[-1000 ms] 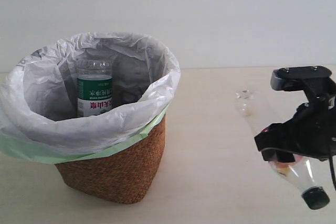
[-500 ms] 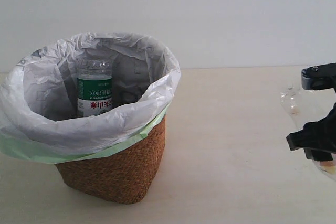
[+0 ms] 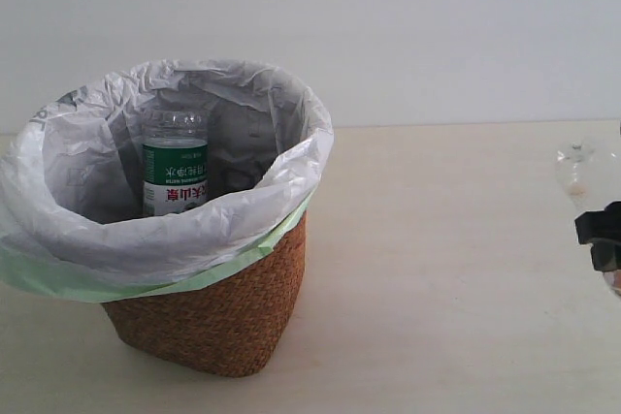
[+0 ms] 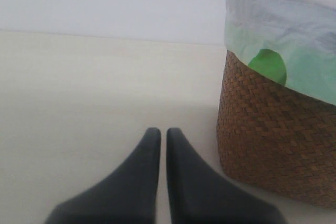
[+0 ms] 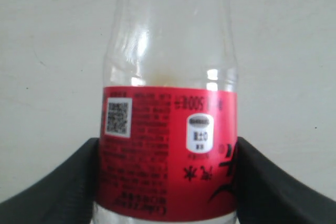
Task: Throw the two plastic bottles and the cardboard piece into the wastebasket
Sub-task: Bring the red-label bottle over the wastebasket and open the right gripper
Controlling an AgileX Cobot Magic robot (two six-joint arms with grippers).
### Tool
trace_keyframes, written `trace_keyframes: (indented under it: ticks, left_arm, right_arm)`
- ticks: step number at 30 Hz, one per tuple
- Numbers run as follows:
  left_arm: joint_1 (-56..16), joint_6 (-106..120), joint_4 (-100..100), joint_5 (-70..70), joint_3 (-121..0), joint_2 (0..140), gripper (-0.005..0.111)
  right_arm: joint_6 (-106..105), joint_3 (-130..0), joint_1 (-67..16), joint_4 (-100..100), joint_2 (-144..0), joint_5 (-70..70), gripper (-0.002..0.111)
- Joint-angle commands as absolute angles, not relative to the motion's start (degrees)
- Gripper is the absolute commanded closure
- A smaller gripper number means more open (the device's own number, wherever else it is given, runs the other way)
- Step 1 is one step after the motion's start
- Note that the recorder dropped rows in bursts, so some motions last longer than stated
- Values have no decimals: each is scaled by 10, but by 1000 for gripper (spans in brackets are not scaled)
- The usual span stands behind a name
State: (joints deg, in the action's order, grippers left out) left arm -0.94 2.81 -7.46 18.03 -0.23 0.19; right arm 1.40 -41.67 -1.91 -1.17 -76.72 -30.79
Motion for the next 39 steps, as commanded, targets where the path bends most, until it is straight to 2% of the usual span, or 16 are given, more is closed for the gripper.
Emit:
trace_keyframes:
  ticks: [1, 11, 15, 17, 19, 21, 23, 27, 34, 36, 39]
  left_arm:
    - [-9, 25, -73, 177, 0, 0, 103]
    - [-9, 25, -73, 177, 0, 0, 103]
    - [-9, 25, -73, 177, 0, 0, 103]
    - [-9, 25, -73, 177, 0, 0, 103]
    - [-9, 25, -73, 177, 0, 0, 103]
    - [-9, 25, -73, 177, 0, 0, 103]
    - [-9, 25, -73, 177, 0, 0, 103]
    - [-9, 25, -73, 177, 0, 0, 103]
    - [-9, 25, -73, 177, 0, 0, 103]
    - [-9, 25, -73, 177, 0, 0, 103]
    - [-9, 25, -73, 177, 0, 0, 103]
  right_arm:
    - [-11, -416, -12, -43, -794, -309, 107]
    - [-27, -453, -27, -84, -818, -284, 107]
    - [-29, -562, -139, -85, -818, -334, 106]
    - [-23, -637, -216, -96, -818, -340, 96]
    - [-21, -730, -288, -138, -827, -340, 79]
    - [-15, -840, -352, -179, -850, -354, 53]
    - [34, -927, -381, -172, -878, -386, 41]
    - [59, -1030, -392, -146, -925, -471, 41]
    - [147, -1033, -385, 31, -944, -569, 41]
    - [147, -1033, -383, 49, -943, -574, 45]
    - [149, -1033, -383, 99, -939, -594, 63]
